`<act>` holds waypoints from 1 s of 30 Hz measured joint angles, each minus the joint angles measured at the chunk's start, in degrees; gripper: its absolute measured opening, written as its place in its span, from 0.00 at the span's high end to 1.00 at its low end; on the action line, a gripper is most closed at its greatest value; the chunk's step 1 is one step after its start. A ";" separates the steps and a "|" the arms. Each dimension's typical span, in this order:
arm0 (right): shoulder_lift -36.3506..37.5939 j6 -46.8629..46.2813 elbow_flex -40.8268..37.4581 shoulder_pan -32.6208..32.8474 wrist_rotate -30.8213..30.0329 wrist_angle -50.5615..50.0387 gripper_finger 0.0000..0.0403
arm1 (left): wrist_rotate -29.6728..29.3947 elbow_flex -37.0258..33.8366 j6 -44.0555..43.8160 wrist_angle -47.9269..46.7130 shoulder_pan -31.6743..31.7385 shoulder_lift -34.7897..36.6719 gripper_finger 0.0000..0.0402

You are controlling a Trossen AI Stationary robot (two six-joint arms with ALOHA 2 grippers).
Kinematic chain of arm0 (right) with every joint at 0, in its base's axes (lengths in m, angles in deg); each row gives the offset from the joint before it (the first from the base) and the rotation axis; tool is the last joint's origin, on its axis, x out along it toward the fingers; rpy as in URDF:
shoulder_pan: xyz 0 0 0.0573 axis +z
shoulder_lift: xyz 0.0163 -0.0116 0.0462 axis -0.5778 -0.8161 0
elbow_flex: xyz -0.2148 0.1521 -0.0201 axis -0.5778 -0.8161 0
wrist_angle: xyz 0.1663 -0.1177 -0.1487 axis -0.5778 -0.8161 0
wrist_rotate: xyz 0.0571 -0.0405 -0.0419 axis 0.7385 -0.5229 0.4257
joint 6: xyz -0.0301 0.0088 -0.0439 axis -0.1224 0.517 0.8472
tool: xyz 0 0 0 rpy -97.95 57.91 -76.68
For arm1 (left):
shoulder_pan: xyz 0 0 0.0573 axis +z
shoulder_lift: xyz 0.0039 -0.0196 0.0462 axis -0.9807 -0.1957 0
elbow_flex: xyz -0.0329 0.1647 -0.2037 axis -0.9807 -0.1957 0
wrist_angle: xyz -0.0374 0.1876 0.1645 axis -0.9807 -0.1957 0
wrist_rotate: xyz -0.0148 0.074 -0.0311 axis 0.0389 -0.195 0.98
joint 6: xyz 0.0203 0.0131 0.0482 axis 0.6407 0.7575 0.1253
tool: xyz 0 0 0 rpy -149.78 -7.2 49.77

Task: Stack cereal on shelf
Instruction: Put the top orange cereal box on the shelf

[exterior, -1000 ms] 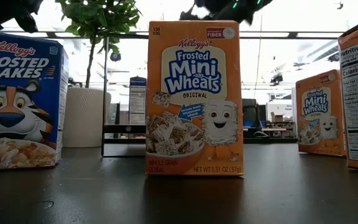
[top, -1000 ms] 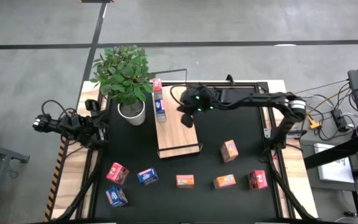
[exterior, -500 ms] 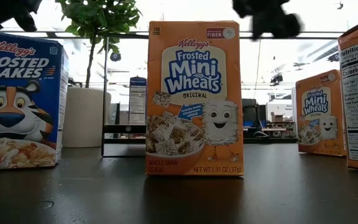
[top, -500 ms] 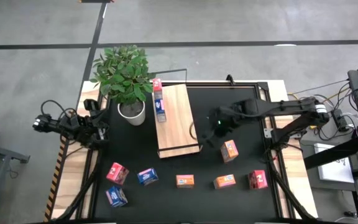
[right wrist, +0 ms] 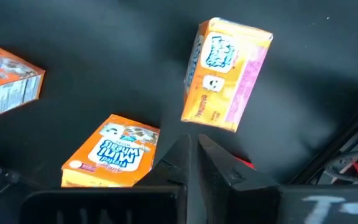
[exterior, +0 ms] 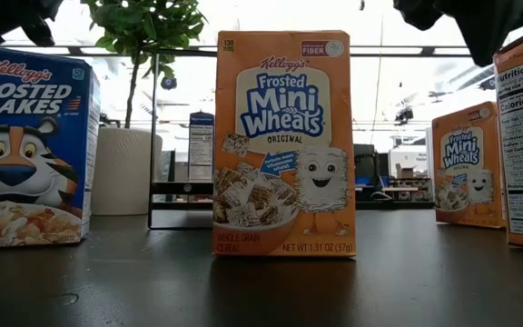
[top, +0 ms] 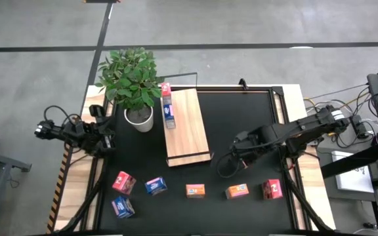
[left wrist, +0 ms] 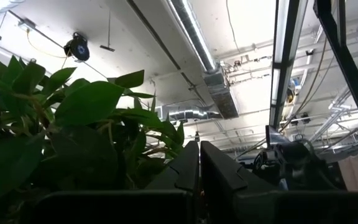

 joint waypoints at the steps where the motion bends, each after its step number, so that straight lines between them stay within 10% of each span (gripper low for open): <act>1: 0.00 -0.23 -0.28 0.00 -0.52 0.01 0.93 | 0.00 0.00 0.20 0.19 -0.02 0.00 1.00; 17: -0.02 -1.33 -6.84 -0.04 -5.93 0.99 0.34 | -0.01 0.00 2.47 0.92 0.00 0.00 1.00; 30: -0.02 -1.13 -14.07 -0.04 -6.39 12.10 0.27 | -0.02 0.00 2.49 0.99 -0.01 0.00 1.00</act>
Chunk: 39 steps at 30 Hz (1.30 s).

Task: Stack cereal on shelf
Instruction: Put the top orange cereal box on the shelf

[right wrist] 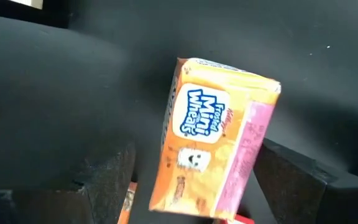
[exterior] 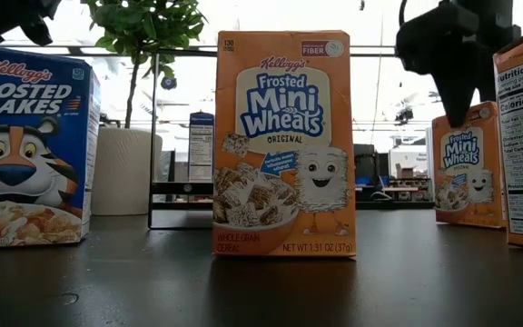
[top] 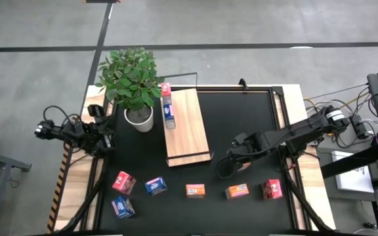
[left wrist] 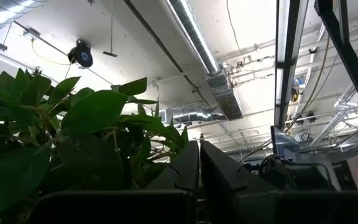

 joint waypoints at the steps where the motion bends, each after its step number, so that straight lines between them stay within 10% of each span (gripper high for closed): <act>1: 0.00 -0.28 -0.51 0.00 0.00 0.32 0.27 | 0.00 0.00 0.00 0.00 -0.01 0.00 1.00; 30: 0.68 -0.19 7.81 -4.30 -7.88 -11.65 0.66 | -0.02 0.00 -0.20 -0.11 0.00 0.00 1.00; 39: -0.55 19.54 21.10 -16.49 -15.97 -9.42 0.66 | -0.02 0.00 -1.07 -0.08 0.00 0.00 1.00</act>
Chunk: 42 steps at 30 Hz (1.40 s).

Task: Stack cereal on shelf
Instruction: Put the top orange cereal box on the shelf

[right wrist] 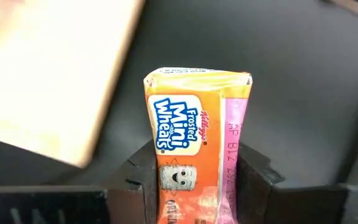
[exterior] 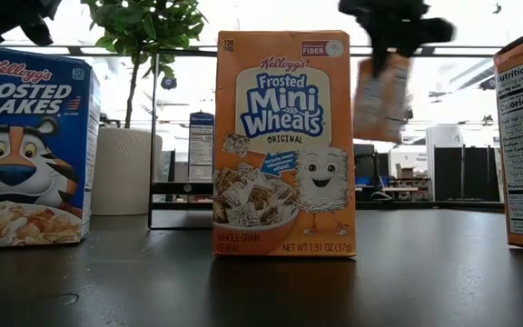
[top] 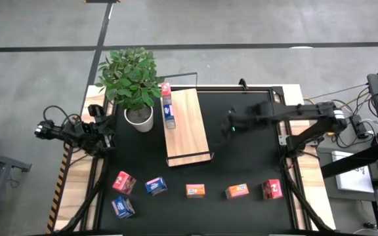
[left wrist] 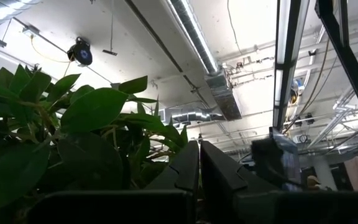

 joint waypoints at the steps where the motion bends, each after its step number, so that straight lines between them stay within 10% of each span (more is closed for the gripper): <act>1: -0.68 3.24 1.23 -1.33 0.11 2.01 0.66 | 0.00 0.00 -0.02 0.03 0.00 0.00 1.00; 8: -9.64 21.76 8.38 -6.65 9.46 16.81 0.67 | 0.00 0.00 -0.01 0.08 0.01 0.00 1.00; 17: -26.46 36.89 24.52 -6.27 12.18 11.75 0.67 | 0.00 0.00 -0.24 -0.36 0.01 0.00 1.00; 42: -35.82 43.41 34.14 -5.04 12.60 6.76 0.47 | 0.00 0.00 -0.24 -0.32 -0.01 0.00 1.00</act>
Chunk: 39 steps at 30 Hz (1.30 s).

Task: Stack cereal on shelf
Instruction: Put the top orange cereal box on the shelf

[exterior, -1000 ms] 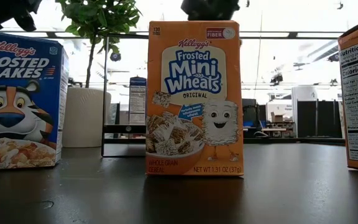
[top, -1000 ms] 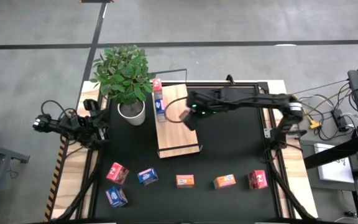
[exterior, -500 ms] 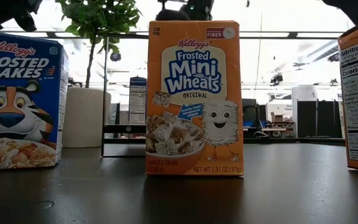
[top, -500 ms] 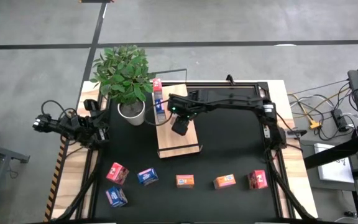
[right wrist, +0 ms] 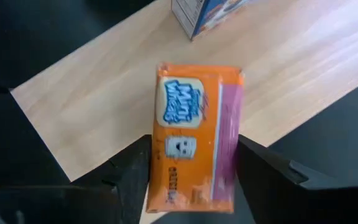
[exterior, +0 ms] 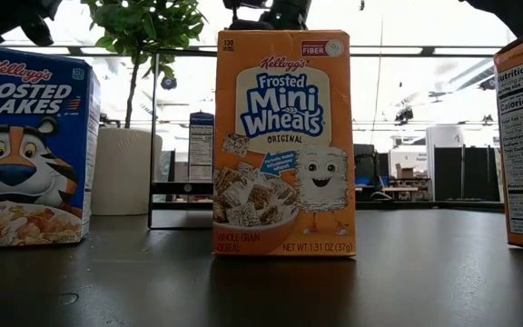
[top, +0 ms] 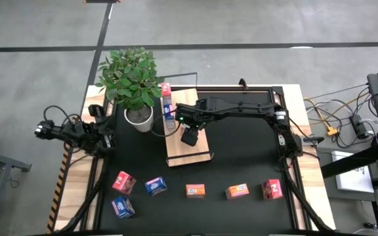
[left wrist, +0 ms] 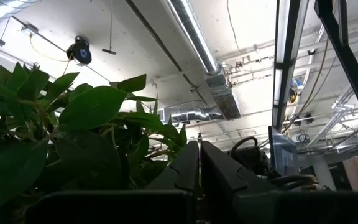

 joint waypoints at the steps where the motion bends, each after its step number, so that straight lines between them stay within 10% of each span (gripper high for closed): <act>1: 0.00 0.02 0.05 0.00 0.00 -0.13 0.46 | 0.00 0.00 0.00 -0.01 0.00 0.00 1.00; 13: 0.89 5.43 7.93 -0.25 0.00 -4.35 0.43 | 0.00 0.00 0.00 -0.13 0.00 0.00 1.00; 29: 1.84 15.99 -3.80 -7.61 7.16 0.82 0.92 | 0.00 0.00 -0.37 -0.61 0.00 0.00 1.00; 39: 2.33 14.47 -9.98 -6.95 14.84 2.64 0.98 | 0.00 0.00 -0.37 -0.47 0.02 0.00 1.00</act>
